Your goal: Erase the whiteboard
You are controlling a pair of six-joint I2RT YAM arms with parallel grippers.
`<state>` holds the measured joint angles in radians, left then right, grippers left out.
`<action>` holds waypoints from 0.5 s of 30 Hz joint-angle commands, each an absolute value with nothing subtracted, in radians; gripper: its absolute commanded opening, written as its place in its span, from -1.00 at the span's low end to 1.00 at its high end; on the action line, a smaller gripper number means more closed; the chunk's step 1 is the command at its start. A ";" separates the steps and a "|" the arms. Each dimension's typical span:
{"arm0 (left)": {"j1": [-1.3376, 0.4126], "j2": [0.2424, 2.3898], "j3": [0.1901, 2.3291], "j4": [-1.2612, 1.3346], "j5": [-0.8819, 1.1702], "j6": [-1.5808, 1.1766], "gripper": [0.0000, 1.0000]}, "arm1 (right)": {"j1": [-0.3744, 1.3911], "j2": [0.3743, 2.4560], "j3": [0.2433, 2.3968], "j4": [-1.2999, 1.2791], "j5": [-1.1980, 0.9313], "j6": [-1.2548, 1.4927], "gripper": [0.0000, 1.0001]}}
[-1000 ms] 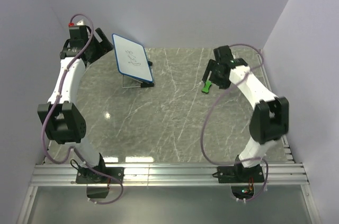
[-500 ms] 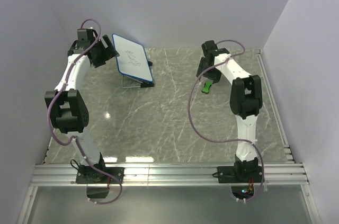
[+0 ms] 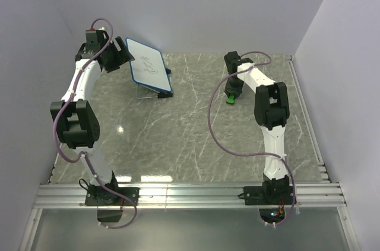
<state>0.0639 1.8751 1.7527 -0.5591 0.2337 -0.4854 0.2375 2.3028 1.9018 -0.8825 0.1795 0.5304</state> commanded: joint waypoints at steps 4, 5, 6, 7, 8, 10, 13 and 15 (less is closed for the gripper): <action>0.063 1.899 1.819 -0.554 0.258 -0.449 0.69 | 0.230 2.289 1.925 -0.899 0.219 0.526 -0.47; 0.063 1.908 1.824 -0.551 0.279 -0.446 0.69 | 0.232 2.280 1.918 -0.894 0.218 0.520 -0.61; 0.063 1.916 1.830 -0.549 0.297 -0.437 0.69 | 0.230 2.269 1.908 -0.891 0.215 0.519 -0.69; 0.061 1.925 1.842 -0.546 0.314 -0.431 0.69 | 0.230 2.246 1.893 -0.885 0.209 0.515 -0.77; 0.054 1.945 1.851 -0.548 0.322 -0.426 0.69 | 0.232 2.237 1.887 -0.885 0.204 0.512 -0.89; 0.043 1.971 1.882 -0.557 0.319 -0.410 0.69 | 0.230 2.209 1.882 -0.893 0.195 0.511 -0.96; 0.026 2.032 1.922 -0.580 0.324 -0.407 0.53 | 0.232 2.177 1.888 -0.903 0.190 0.514 -0.98; 0.014 2.072 1.936 -0.591 0.322 -0.410 0.22 | 0.230 2.165 1.894 -0.913 0.184 0.514 -0.99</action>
